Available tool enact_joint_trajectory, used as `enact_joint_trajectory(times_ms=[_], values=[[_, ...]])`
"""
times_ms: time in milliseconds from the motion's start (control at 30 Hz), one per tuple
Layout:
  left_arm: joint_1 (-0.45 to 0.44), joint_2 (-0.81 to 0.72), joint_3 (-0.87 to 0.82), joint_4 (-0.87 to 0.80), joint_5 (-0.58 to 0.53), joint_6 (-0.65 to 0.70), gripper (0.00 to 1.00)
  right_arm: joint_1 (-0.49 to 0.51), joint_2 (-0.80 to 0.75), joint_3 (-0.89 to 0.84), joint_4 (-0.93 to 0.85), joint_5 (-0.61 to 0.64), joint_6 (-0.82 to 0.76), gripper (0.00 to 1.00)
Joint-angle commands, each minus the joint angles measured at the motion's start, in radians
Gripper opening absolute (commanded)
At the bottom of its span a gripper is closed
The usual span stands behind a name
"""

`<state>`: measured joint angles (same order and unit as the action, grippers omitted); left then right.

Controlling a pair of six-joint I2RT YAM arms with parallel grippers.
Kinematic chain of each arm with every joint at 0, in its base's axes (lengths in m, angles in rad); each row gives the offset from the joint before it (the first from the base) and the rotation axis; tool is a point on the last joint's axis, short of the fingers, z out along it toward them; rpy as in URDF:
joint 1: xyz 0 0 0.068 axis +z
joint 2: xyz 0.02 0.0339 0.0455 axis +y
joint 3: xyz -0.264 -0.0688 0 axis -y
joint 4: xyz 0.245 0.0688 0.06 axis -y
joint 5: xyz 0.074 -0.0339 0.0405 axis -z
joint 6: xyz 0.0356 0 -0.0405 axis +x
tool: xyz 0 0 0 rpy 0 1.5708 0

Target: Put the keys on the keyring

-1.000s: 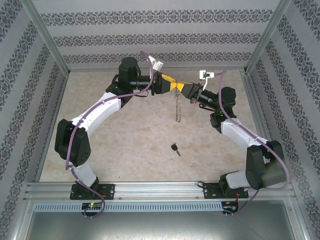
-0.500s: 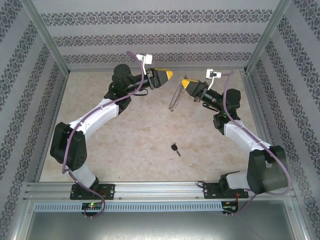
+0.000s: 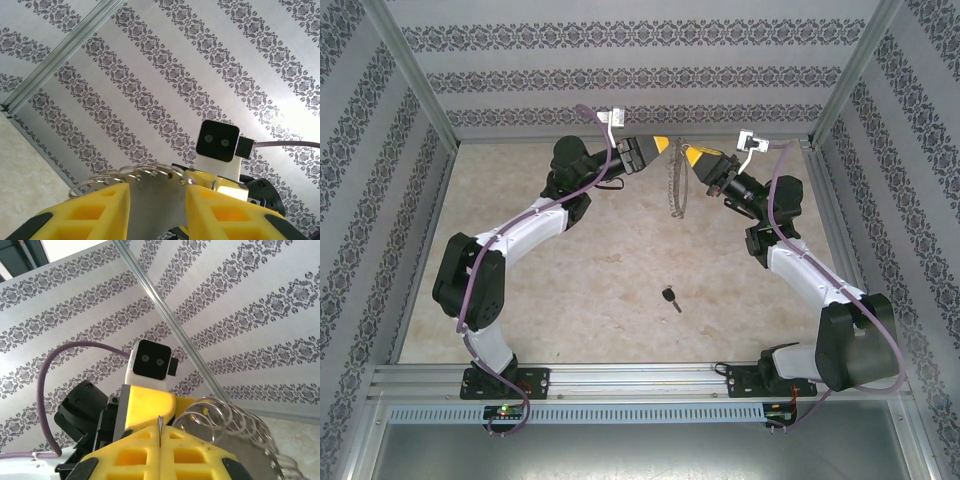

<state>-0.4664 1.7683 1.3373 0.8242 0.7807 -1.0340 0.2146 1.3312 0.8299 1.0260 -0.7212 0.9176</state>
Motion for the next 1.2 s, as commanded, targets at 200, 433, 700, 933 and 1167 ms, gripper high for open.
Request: enact_joint_trajectory(times_ms=[200,433,700,933,1167], values=[[-0.032,0.005,0.017,0.124,0.023,-0.025,0.33,0.022,0.015,0.041,0.083,0.026,-0.004,0.0],[-0.041,0.008,0.022,0.13,0.029,-0.023,0.33,0.025,0.017,0.04,0.085,0.022,0.0,0.0],[-0.05,0.009,0.025,0.132,0.034,-0.018,0.33,0.03,0.017,0.035,0.085,0.024,0.002,0.0],[-0.057,0.005,0.022,0.137,0.037,-0.015,0.32,0.035,0.022,0.036,0.084,0.028,0.004,0.0],[-0.063,0.004,0.02,0.136,0.033,-0.009,0.32,0.039,0.025,0.037,0.083,0.023,0.005,0.0]])
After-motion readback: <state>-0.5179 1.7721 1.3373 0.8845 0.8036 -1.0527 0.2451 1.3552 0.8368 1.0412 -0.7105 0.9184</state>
